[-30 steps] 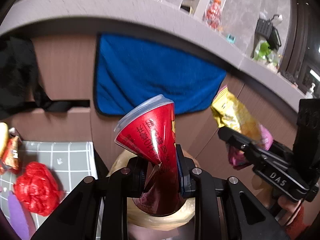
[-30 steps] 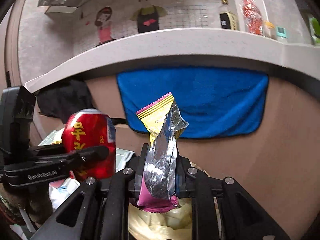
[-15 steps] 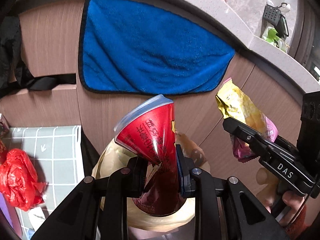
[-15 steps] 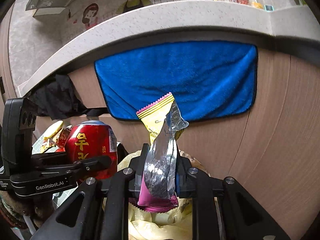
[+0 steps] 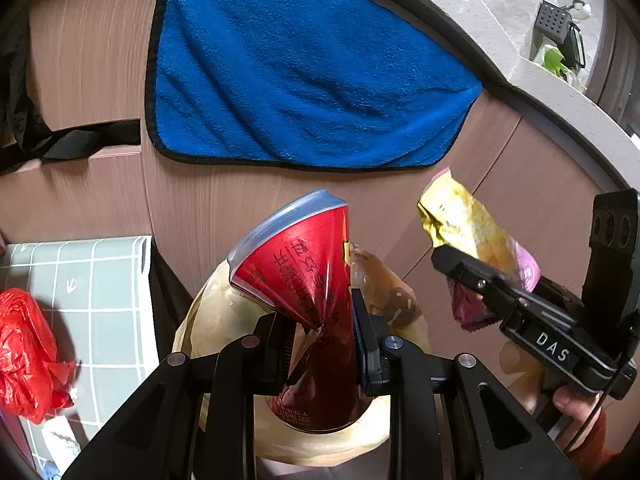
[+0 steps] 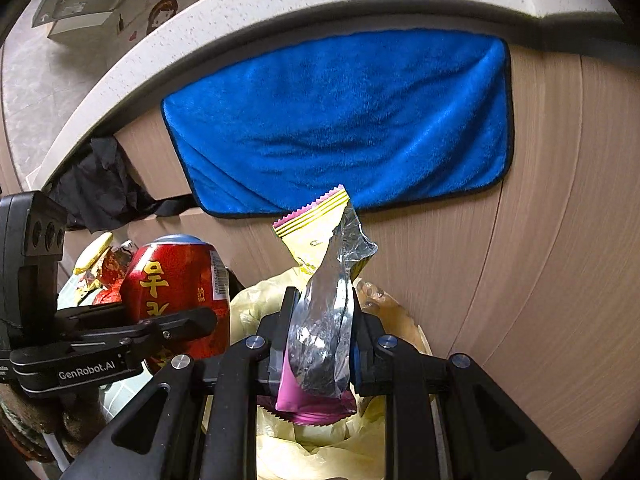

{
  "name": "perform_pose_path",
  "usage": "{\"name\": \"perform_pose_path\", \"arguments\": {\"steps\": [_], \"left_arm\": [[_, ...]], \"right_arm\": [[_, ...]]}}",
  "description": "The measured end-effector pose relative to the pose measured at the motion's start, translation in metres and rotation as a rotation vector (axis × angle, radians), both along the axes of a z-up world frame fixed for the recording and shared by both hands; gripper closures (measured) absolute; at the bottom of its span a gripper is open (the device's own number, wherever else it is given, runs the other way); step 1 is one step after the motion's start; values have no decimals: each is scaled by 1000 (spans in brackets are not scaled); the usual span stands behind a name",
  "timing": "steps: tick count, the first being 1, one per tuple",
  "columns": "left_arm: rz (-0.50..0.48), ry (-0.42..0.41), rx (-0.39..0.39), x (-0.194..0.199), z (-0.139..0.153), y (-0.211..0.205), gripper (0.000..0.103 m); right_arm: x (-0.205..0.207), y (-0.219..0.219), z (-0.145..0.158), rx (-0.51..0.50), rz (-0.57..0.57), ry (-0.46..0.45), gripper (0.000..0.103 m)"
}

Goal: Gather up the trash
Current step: 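Open both grippers over the yellow bin to drop the can and wrapper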

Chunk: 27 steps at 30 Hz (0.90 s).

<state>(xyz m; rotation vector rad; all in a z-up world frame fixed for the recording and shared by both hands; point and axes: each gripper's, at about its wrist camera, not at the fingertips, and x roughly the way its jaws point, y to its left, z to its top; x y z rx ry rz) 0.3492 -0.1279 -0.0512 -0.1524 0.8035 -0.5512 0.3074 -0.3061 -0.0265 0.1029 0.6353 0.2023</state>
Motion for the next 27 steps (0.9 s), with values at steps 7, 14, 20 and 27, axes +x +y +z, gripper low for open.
{"name": "perform_pose_path", "arguments": {"steps": [7,14,20,27], "left_arm": [[-60,75,-69,15,-4,5,33],[21,34,-57,12,12,24,25],[143,-105,-9,-14,43,66,25],[272,-233,48,-51,72,141,19]], "right_arm": [[5,2,-8,28,-1,9,67],[4,-7,-13,102,-19,7,51],[-9,0,3,81,-28,-33,51],[-28,23,36,40,-53,-126,51]]}}
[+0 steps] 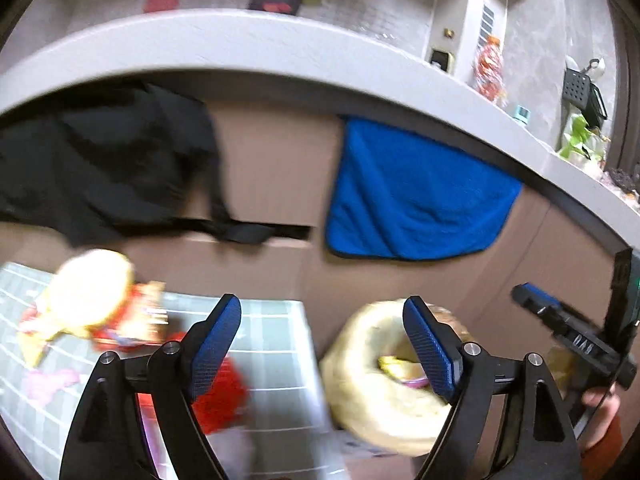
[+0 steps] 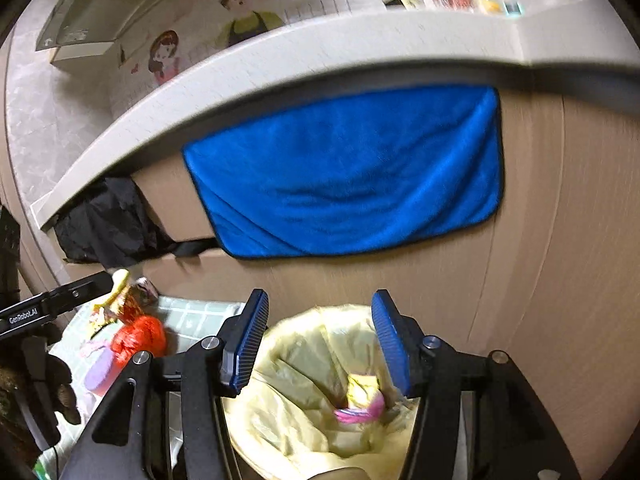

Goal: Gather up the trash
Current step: 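Open both grippers over the yellow bin to drop the can and wrapper, then reach the left gripper to the purple heart sponge and close on it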

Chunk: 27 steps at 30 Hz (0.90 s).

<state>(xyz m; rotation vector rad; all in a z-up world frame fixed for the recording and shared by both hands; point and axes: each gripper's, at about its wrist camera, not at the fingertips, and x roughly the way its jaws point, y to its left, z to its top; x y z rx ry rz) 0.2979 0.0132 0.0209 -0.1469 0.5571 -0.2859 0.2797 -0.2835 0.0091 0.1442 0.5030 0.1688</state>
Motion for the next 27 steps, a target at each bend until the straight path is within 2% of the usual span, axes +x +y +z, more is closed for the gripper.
{"name": "perform_pose_path", "arguments": {"steps": [4,9,15,20,24,27], "left_arm": [[57,-10,35,-16,0,42,18],[119,69,-14,-31,-17,99,18],[160,170,-118,-44,-50,145,18],[187,239,-146,-46,-84,156,18],[196,250,-103,-44,-108,147,18],[189,277,-33,-36,-125,134,18]], "right_arm": [[-9,30,14,-23,19,-50,51],[-19,73,21,-56,66,-81,51],[-19,125,12,-55,174,-29,51],[-21,162,-8,-70,264,35,51],[-21,177,-26,-68,298,88,51],[-22,182,-38,-58,316,121,51]]}}
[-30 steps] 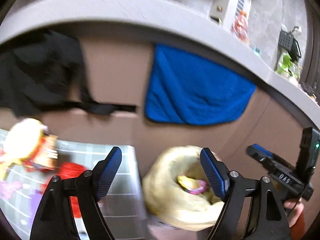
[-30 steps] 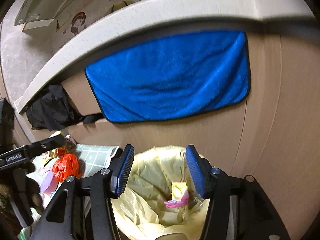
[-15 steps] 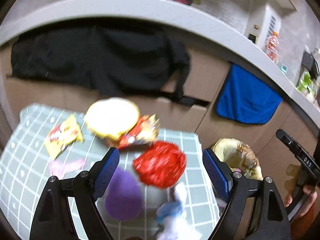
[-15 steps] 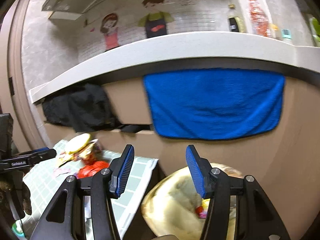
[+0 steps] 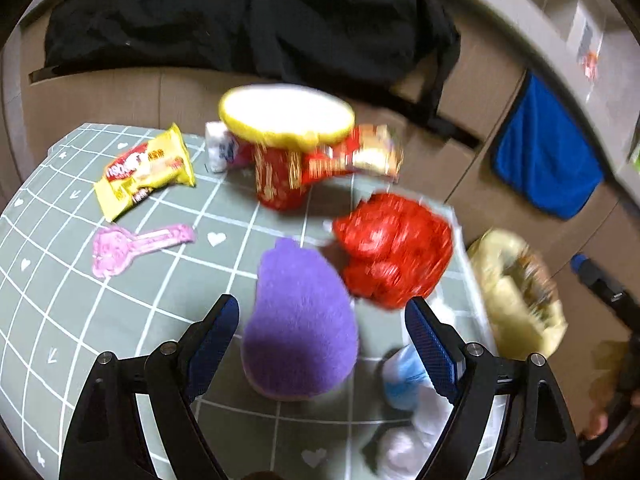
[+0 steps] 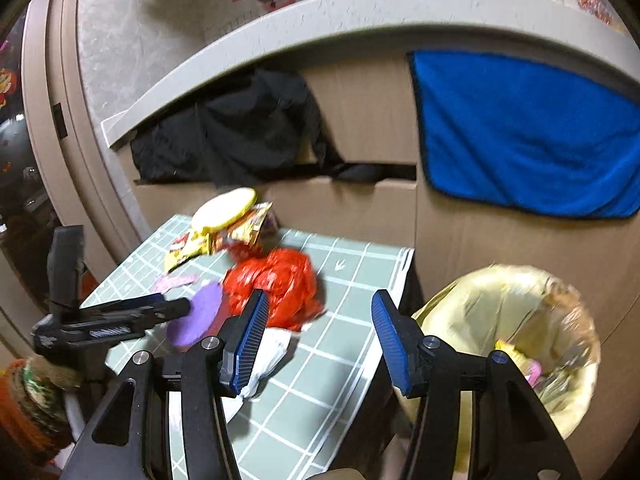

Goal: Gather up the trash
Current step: 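Reach the left gripper to the purple heart sponge and close on it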

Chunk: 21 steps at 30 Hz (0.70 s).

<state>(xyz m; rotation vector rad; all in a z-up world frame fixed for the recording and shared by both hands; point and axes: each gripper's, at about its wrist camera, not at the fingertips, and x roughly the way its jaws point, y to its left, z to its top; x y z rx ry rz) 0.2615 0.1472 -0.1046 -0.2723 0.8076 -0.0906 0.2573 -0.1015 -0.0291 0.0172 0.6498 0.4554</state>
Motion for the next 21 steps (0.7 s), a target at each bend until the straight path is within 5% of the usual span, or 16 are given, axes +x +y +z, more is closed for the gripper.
{"name": "perform_pose_path", "arguments": {"steps": [12,21], "left_arm": [[39,94,30,19,-29,-2,20],[55,102,3,14,-23,8,35]], "right_arm": [[-1,-6,-32,19,5,94,51],[-4,5,-43,29,43,131,51]]}}
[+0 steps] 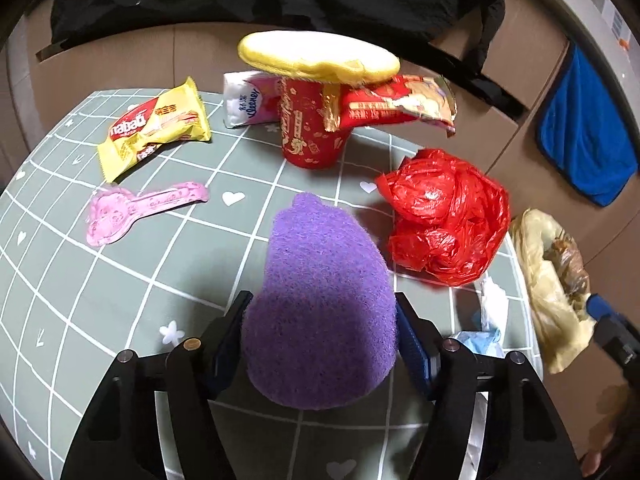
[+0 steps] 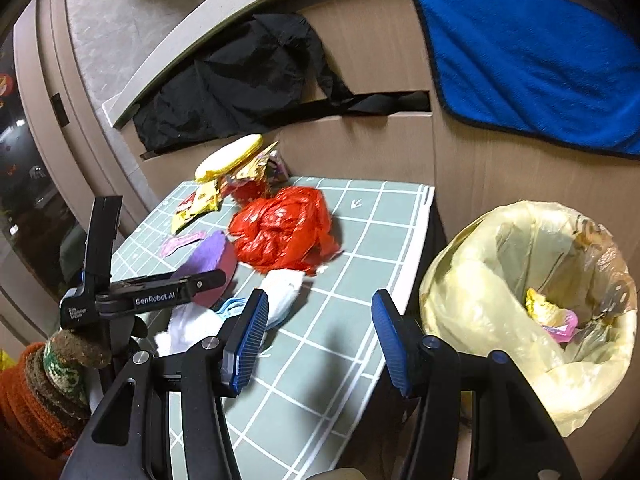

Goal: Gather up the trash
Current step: 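Reach the left gripper to the purple heart sponge and close on it, then hold the sponge in the left gripper while the right gripper grasps the white plastic bundle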

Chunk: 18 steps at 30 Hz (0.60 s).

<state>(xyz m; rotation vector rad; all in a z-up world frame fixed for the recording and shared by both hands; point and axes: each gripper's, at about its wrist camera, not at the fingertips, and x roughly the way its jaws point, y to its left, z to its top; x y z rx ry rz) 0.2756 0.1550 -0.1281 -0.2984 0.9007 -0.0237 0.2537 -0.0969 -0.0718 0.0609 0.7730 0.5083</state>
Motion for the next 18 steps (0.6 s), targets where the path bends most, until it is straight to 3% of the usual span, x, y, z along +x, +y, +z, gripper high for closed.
{"name": "perform_pose_path", "arguments": {"steps": [4,11,15,18], "left_arm": [[1,-67,-35,-17,19,11,36],[50,-140,-8,-51,48,36,35],[66,-142,-15,-70,51,55,35],[80,-131,-38,-83,49,69,35]], "right_arm": [[-1,10,-2,12,36,19,51],[-1,39,-17,16,95,80,51],[-1,54,-26,27,109,129,51],[-16,62,-17,38,138,96,51]]}}
